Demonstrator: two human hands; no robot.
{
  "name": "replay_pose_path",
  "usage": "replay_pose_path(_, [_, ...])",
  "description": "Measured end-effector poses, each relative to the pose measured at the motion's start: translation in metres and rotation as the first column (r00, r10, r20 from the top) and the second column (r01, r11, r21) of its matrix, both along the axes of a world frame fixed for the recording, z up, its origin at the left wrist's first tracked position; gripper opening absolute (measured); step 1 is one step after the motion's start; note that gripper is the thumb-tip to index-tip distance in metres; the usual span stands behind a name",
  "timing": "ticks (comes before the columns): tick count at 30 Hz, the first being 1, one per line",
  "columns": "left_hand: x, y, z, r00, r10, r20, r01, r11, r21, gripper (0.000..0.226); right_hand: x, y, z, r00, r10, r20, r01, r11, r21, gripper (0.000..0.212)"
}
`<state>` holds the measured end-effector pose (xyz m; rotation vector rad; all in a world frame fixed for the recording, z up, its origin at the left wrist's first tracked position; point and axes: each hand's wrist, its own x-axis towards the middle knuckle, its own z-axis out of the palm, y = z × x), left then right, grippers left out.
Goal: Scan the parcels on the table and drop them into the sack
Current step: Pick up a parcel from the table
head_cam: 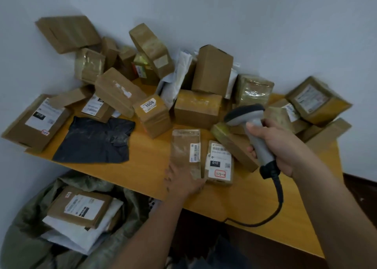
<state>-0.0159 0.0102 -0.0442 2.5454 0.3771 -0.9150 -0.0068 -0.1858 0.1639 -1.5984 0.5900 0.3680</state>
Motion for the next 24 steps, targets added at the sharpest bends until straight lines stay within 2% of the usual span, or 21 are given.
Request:
replay_pose_path(3, [-0.004,-0.008,-0.014,0.996,0.081,-0.038,-0.078,0.994,0.082,0.121,-0.001,-0.025,-0.003,1.0,0.027,-0.001,-0.027,0.999,-0.037,0.035])
replay_pose_path(6, [-0.011,-0.01,-0.021,0.979,0.201,0.032,-0.203,0.974,0.1,0.116,0.001,-0.042,-0.005,0.998,0.064,-0.015,-0.065,0.997,-0.041,0.032])
replay_pose_path(11, [-0.022,0.002,-0.007,0.931,0.336,0.143,-0.339,0.941,-0.008,0.119,0.01,-0.055,-0.012,0.996,0.087,-0.018,-0.087,0.996,-0.027,0.037])
replay_pose_path(13, [-0.028,0.014,0.006,0.941,0.24,0.24,-0.251,0.968,0.017,0.117,0.015,-0.05,-0.016,0.999,0.052,0.0,-0.052,0.998,0.023,0.038])
replay_pose_path(16, [-0.031,0.035,0.033,0.924,0.024,0.382,-0.033,0.999,0.016,0.12,0.024,-0.036,-0.023,0.999,-0.032,0.038,0.029,0.996,0.082,0.046])
replay_pose_path(19, [-0.027,0.055,0.067,0.854,-0.134,0.502,0.169,0.985,-0.024,0.122,0.031,-0.023,-0.026,0.995,-0.08,0.066,0.072,0.991,0.116,0.057])
replay_pose_path(22, [-0.02,0.068,0.097,0.746,-0.288,0.6,0.329,0.943,0.043,0.122,0.032,-0.014,-0.026,0.996,-0.063,0.064,0.055,0.992,0.118,0.071])
replay_pose_path(24, [-0.017,0.076,0.112,0.683,-0.334,0.65,0.374,0.924,0.081,0.12,0.033,-0.008,-0.023,0.997,-0.038,0.065,0.03,0.993,0.112,0.076])
